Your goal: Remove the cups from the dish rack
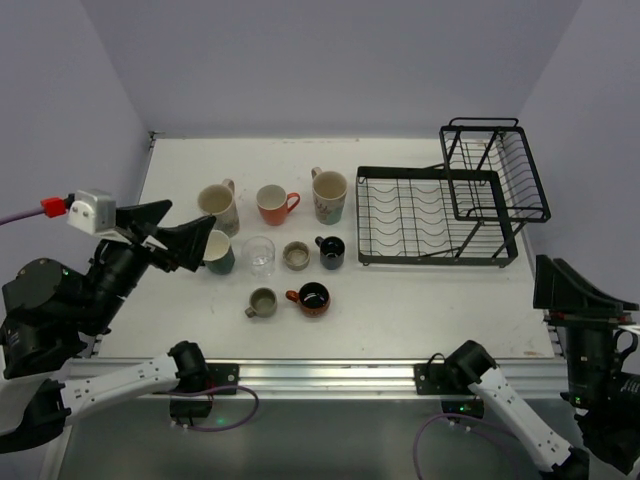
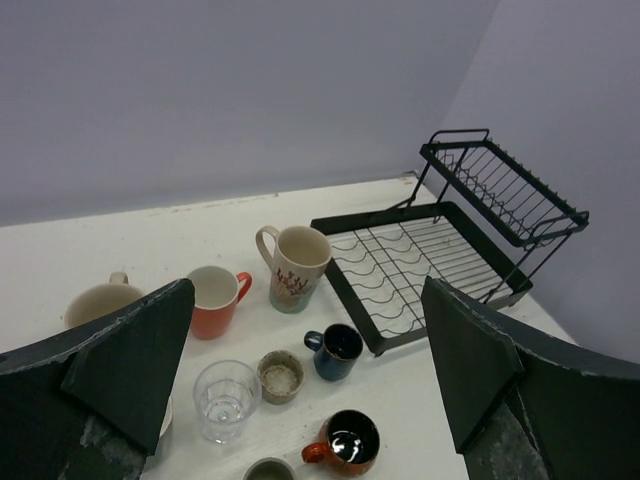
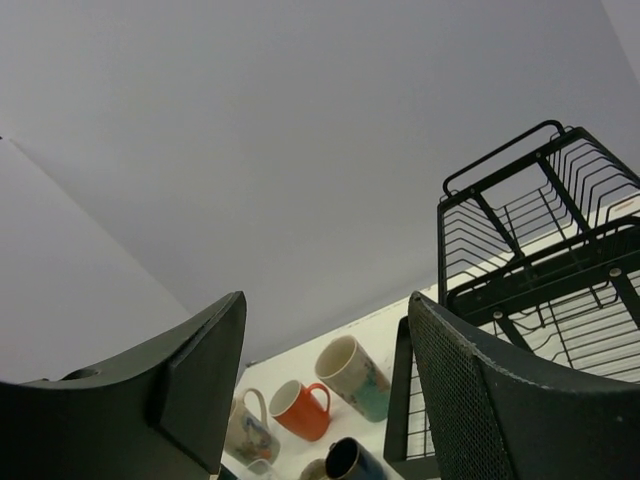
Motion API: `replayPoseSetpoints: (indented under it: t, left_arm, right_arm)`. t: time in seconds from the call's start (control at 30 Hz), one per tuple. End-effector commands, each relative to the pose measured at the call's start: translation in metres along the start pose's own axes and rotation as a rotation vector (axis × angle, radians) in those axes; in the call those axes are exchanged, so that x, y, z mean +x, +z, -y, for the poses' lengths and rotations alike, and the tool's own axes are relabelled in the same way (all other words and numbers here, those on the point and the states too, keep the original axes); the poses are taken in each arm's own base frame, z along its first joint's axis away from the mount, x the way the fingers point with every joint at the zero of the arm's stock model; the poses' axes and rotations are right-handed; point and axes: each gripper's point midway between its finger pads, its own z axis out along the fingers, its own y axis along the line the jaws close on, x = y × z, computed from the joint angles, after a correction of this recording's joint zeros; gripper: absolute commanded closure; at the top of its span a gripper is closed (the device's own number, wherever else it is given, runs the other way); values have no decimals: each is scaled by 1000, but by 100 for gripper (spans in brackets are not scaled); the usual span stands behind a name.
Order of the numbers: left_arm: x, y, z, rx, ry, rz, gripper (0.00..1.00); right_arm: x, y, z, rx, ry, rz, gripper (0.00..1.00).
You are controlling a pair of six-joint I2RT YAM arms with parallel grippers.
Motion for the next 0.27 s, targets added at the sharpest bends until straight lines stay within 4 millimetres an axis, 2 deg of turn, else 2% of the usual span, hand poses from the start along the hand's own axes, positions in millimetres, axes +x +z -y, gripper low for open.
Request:
replayPoseSetpoints:
  t: [0.0,0.23]
  left_arm:
    - [-32,-17,-7,27,-42,131,0]
    - [-21,-10,-4,23,-15,95,0]
  right_arm:
    - [-12,0,0,12,-19,22,31]
    - [-11,6,-6,5,-39,8,31]
